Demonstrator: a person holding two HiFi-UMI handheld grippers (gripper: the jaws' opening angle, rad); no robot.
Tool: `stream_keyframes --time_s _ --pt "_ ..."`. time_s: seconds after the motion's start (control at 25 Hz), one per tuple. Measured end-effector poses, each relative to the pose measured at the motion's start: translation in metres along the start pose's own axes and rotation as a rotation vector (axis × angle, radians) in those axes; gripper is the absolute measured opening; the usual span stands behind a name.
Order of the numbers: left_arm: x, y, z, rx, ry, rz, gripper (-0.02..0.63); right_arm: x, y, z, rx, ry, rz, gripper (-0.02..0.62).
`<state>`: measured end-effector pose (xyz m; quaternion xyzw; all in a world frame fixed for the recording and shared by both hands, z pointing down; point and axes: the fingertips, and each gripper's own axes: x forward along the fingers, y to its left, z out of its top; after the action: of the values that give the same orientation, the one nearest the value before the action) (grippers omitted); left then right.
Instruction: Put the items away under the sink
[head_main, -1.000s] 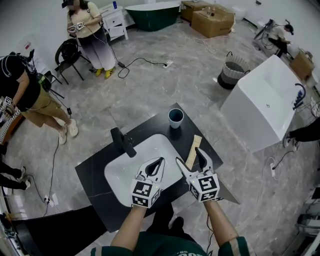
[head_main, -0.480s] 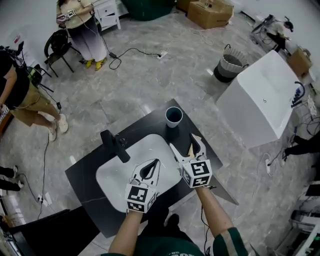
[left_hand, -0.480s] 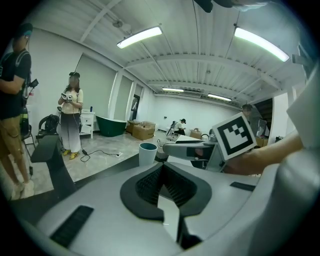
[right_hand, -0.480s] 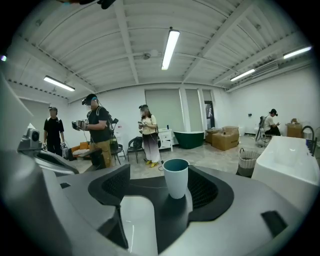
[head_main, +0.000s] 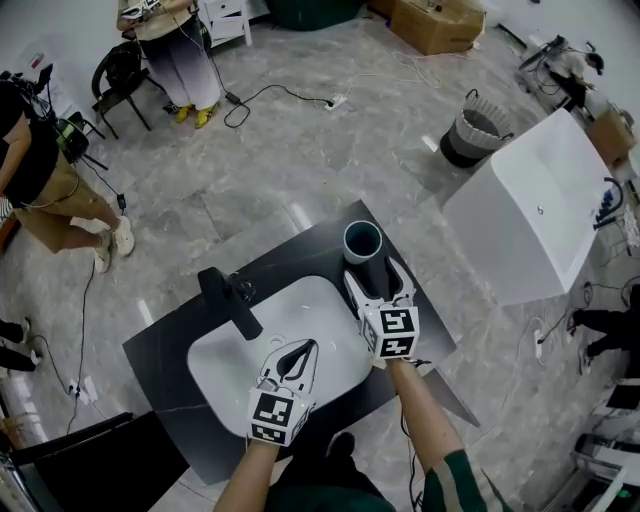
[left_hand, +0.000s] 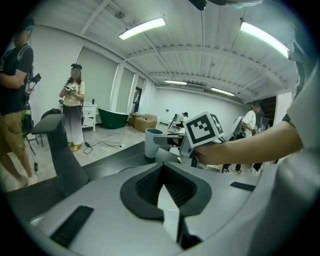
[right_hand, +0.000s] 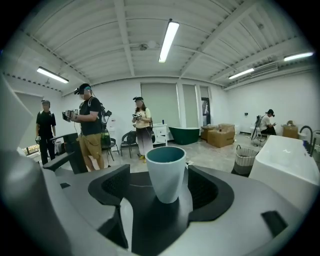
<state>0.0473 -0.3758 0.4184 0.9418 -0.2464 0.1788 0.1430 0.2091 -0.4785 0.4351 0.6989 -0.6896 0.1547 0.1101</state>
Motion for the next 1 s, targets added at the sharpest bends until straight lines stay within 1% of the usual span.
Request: stream_keyframes --time_s 0.16,0.28,0.44,0.64,1.0 --pt "0.000 0.008 -0.011 -0.013 0.016 0.013 0.009 0.016 -0.004 -0.001 0.011 -0.007 -0.001 0.339" --pt "0.000 0.012 -0.019 -0.029 0.032 0.018 0.009 0.026 -0.001 -0.003 -0.005 -0.003 0.000 0.339" --pt "-0.001 0.014 -0.021 -0.056 0.027 0.028 0.009 0.034 -0.006 -0.006 -0.009 0.002 -0.029 0.339" --pt "0.001 0.016 -0.022 -0.065 0.031 0.028 0.009 0.041 -0.016 -0.008 -0.025 0.005 -0.064 0.339" --pt "-0.006 0.028 -0.032 -0.074 0.045 0.043 0.009 0.047 -0.018 -0.012 0.005 0.004 -0.043 0.336"
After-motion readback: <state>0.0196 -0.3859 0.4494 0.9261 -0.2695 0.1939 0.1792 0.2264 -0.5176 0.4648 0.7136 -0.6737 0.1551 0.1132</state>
